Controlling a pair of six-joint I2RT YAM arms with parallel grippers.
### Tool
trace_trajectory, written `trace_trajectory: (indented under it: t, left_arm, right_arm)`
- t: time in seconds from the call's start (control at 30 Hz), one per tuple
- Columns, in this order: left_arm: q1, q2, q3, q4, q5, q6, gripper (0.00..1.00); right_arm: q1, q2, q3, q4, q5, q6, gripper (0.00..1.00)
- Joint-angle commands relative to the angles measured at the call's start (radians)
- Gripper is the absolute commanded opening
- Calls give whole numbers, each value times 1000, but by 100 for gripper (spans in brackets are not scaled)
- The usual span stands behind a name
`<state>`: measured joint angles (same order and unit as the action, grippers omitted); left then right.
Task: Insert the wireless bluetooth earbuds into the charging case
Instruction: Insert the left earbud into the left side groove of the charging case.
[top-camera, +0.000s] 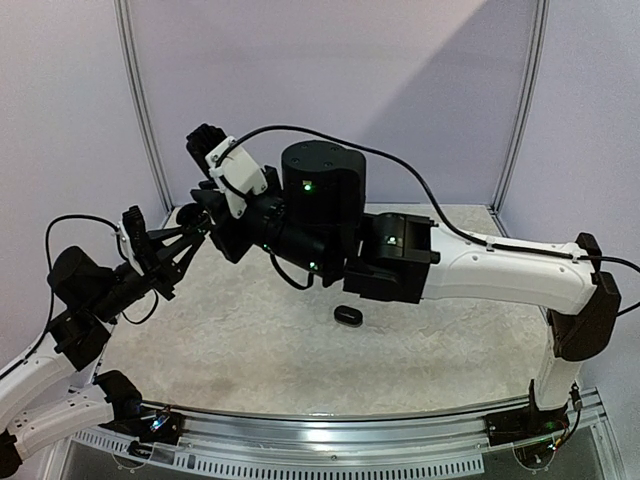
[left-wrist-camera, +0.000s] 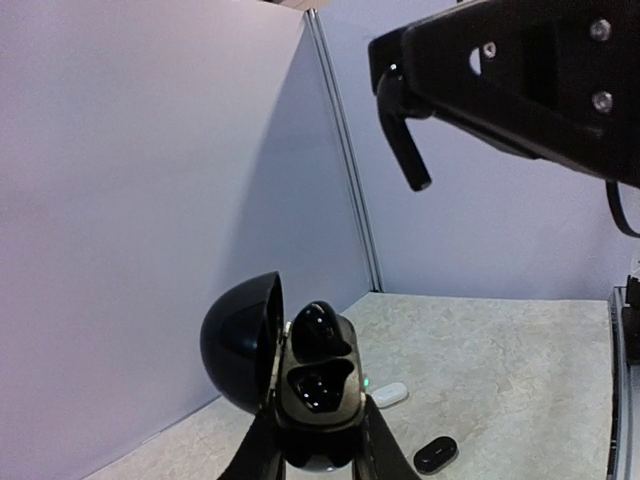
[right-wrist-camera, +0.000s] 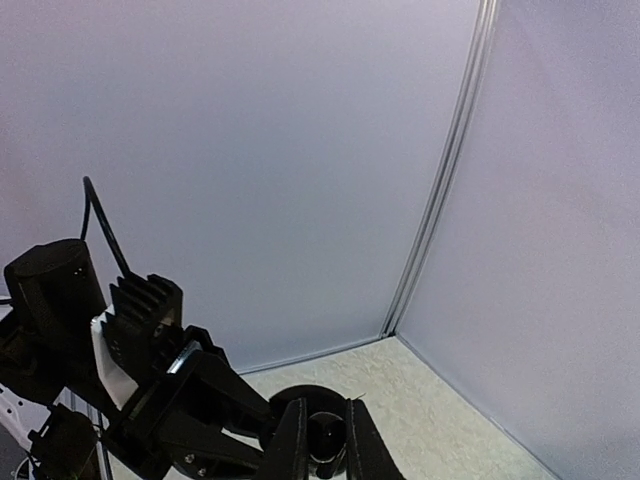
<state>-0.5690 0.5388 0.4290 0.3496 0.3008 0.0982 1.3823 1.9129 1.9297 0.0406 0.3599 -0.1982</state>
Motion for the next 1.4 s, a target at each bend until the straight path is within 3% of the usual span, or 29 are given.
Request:
trace_trajectory:
  t: [0.0, 1.37]
  left_arm:
    - [-27, 14, -10, 65, -68, 4, 0]
    - [-51, 16, -27, 112, -100, 17, 0]
  right_arm:
    - [17, 63, 58, 108, -32, -114, 0]
    - [-13, 182, 121, 108, 36, -147, 0]
